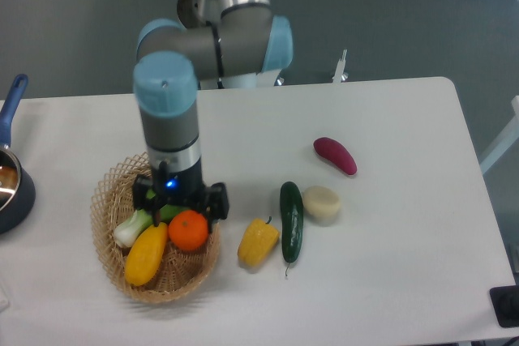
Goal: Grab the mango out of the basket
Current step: 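Move the open gripper over the basket and lower onto the yellow mango, then close the gripper around the yellow mango in the basket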
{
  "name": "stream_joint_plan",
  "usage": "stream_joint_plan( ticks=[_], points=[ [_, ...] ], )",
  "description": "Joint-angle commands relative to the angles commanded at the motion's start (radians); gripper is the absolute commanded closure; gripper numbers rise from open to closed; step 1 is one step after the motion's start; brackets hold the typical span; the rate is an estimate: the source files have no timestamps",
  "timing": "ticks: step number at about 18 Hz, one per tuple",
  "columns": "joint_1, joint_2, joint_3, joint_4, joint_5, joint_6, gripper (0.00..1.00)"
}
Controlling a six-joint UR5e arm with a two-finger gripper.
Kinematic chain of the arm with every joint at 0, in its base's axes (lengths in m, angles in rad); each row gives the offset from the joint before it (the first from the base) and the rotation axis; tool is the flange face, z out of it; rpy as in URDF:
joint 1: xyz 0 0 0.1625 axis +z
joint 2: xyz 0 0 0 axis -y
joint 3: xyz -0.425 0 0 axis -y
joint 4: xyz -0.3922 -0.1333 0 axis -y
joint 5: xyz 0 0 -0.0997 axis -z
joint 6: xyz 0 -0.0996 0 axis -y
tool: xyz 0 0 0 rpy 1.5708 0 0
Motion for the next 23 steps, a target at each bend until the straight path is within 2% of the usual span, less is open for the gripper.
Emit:
stream_joint_plan(
  ticks=[3, 10, 23],
  points=[
    [-0.028, -0.025, -0.001, 0.0, -0.014, -0.002, 0.0],
    [-0.037, -0.068, 0.002, 0.0, -0.026, 0.012, 0.0],
    [-0.035, -0.097, 0.0, 0.0, -0.021, 0.031, 0.0]
  ],
)
